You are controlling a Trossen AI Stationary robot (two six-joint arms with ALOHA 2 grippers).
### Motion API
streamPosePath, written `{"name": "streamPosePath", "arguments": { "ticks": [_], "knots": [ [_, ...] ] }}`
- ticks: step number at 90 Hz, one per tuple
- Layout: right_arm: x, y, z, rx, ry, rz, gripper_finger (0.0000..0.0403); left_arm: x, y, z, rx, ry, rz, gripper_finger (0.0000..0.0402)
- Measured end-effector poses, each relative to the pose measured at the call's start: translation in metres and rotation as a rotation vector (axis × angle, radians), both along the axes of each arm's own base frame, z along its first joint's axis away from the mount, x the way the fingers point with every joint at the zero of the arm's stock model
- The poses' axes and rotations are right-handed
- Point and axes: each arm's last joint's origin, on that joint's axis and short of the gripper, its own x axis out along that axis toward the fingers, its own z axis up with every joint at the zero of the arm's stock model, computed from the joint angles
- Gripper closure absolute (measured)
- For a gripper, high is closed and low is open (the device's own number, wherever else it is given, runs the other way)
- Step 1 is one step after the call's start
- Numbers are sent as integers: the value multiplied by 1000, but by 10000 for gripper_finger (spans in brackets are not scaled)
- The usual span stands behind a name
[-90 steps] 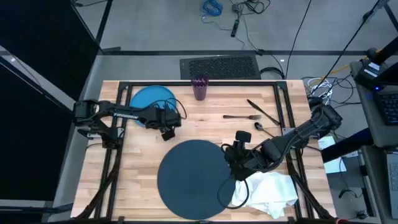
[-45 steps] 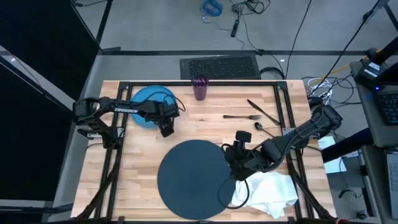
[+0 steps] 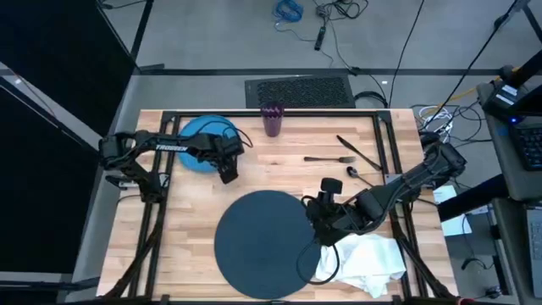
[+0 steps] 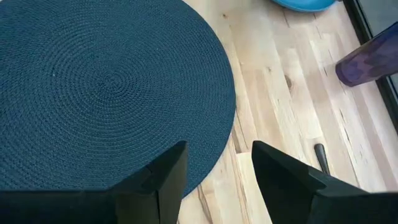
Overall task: Set table place
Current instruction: Put the blue plate on the dark blue placemat
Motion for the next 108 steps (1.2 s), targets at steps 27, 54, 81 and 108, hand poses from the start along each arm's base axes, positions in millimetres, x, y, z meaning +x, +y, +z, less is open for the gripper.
{"name": "streamPosePath", "arguments": {
  "ticks": [27, 54, 81, 108],
  "knots": [
    [0, 0, 0, 0, 0, 0, 234, -7, 4, -13, -39, -36, 14, 243],
    [0, 0, 0, -2, 1, 1, 234, -10, 2, -17, -38, -18, -34, 306],
    [0, -1, 0, -26, 8, 23, 234, -3, -8, -14, 33, 14, -96, 399],
    [-10, -11, -2, -222, 38, -74, 234, 19, -33, 15, 44, 23, -188, 401]
  ]
}}
